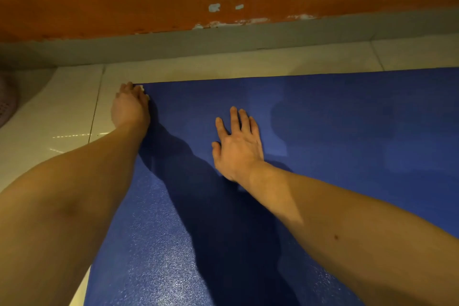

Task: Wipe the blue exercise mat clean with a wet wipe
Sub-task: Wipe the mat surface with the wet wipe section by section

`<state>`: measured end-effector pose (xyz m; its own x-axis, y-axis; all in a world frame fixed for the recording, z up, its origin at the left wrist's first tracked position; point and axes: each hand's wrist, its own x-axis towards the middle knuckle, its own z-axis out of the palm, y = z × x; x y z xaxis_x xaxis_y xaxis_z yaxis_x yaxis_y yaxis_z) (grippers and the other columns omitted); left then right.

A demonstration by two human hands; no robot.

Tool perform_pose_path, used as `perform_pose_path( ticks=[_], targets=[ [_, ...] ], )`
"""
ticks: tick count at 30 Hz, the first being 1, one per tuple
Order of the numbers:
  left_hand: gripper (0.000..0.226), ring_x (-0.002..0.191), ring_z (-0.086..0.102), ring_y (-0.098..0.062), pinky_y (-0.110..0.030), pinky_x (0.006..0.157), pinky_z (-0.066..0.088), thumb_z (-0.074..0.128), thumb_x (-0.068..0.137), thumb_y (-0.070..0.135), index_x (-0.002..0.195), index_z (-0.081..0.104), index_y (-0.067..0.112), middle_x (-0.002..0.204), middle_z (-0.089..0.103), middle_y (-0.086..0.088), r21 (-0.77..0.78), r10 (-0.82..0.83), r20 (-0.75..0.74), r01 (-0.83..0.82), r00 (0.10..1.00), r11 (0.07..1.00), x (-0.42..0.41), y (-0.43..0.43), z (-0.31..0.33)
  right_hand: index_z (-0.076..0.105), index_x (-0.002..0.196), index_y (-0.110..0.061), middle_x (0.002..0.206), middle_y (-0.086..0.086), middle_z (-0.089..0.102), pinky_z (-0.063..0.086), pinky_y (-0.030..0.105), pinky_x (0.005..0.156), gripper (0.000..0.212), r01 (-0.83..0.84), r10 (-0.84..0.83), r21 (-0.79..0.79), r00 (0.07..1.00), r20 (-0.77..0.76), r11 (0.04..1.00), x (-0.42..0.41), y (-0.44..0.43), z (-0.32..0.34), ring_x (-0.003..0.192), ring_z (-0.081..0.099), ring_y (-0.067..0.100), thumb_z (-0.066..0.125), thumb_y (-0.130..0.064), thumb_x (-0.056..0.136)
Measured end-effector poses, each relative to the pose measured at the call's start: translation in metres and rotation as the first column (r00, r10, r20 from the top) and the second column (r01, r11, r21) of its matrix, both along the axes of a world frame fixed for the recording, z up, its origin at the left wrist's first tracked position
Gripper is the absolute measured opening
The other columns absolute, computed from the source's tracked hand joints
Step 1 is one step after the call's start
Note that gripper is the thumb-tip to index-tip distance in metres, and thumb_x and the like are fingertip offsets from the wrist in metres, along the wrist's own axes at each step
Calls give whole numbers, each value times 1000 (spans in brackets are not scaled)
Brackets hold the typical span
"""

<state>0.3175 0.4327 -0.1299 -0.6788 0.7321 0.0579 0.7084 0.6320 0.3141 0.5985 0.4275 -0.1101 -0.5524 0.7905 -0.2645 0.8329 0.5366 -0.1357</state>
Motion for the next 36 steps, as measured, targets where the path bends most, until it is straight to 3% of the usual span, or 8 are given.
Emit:
perform_pose_path(
  ticks=[5,11,20,25,28,31,33,36],
  targets=[
    [41,114,55,-45,-49,97,44,34,108,26,128,57,-2,130,56,-25,-70,89,-33,-91,995,993,-2,2,5,8,164,-21,169,19,-10,-2,53,126,68,1,-1,-18,1000,-13,1000,1,0,0,155,-8,39,29,-49,106],
    [37,110,59,-41,-43,84,45,39,107,25,132,51,0,131,55,-20,-79,71,-22,-72,997,994,7,-4,-2,6,164,-19,168,21,-10,-2,55,126,68,5,-5,0,1000,-1,1000,-1,-2,-1,155,-7,41,27,-49,106],
    [43,145,35,-33,-46,112,40,37,109,22,150,43,11,162,29,-8,-101,-189,8,189,982,977,30,-27,2,7,164,-18,168,23,-6,1,56,125,69,6,-7,57,1000,25,998,-3,-5,-4,155,-5,42,25,-48,105],
    [36,109,59,-41,-47,88,46,34,109,24,126,56,1,129,57,-18,-61,-47,-27,46,999,997,3,-53,8,6,164,-19,168,22,-7,1,55,126,69,8,-10,55,999,34,998,-2,-5,-4,155,-6,41,25,-48,105],
    [38,107,60,-40,-44,88,45,35,108,28,123,57,1,123,61,-19,-17,72,51,-71,996,997,5,-61,8,6,164,-18,168,22,-6,1,55,126,69,14,-17,49,999,45,999,-5,-6,-2,155,-5,41,25,-48,105],
    [33,121,56,-37,-44,93,46,40,106,21,128,56,3,138,54,-17,2,-106,86,106,991,994,41,-58,12,8,164,-19,168,22,-5,2,55,125,69,21,-23,57,999,43,998,-5,-5,-4,155,-4,41,26,-49,104],
    [40,144,36,-31,-42,110,39,38,108,21,145,46,7,158,35,-12,-58,-197,114,204,974,977,67,-61,11,8,164,-19,168,22,-4,3,54,126,69,27,-29,53,999,46,998,-5,-6,-4,155,-4,41,26,-49,104],
    [43,151,24,-26,-37,119,28,37,109,21,150,43,12,164,26,-6,-86,-199,82,206,976,975,55,-75,13,6,164,-19,169,21,-5,4,53,126,69,15,-17,36,998,58,999,-6,-4,1,155,-5,40,25,-49,105]
  ],
)
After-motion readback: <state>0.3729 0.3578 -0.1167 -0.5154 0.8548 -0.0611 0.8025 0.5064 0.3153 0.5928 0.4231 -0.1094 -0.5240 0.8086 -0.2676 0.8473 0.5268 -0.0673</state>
